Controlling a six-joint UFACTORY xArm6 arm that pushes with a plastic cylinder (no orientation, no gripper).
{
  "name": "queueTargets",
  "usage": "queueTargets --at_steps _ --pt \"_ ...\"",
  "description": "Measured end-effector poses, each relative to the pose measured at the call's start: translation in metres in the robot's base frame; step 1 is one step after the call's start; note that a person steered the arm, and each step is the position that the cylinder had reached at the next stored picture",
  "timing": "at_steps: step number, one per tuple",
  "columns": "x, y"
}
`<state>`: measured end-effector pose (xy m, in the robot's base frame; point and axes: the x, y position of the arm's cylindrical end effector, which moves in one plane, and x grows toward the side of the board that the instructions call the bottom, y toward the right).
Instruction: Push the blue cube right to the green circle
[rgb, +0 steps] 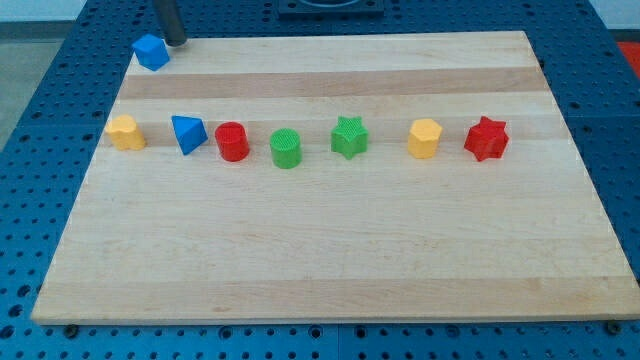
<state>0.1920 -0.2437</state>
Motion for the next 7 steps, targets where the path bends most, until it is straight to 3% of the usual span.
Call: queueTargets --at_steps 4,7 --pt "0.000 -0.054" --pt "0.065 -0.026"
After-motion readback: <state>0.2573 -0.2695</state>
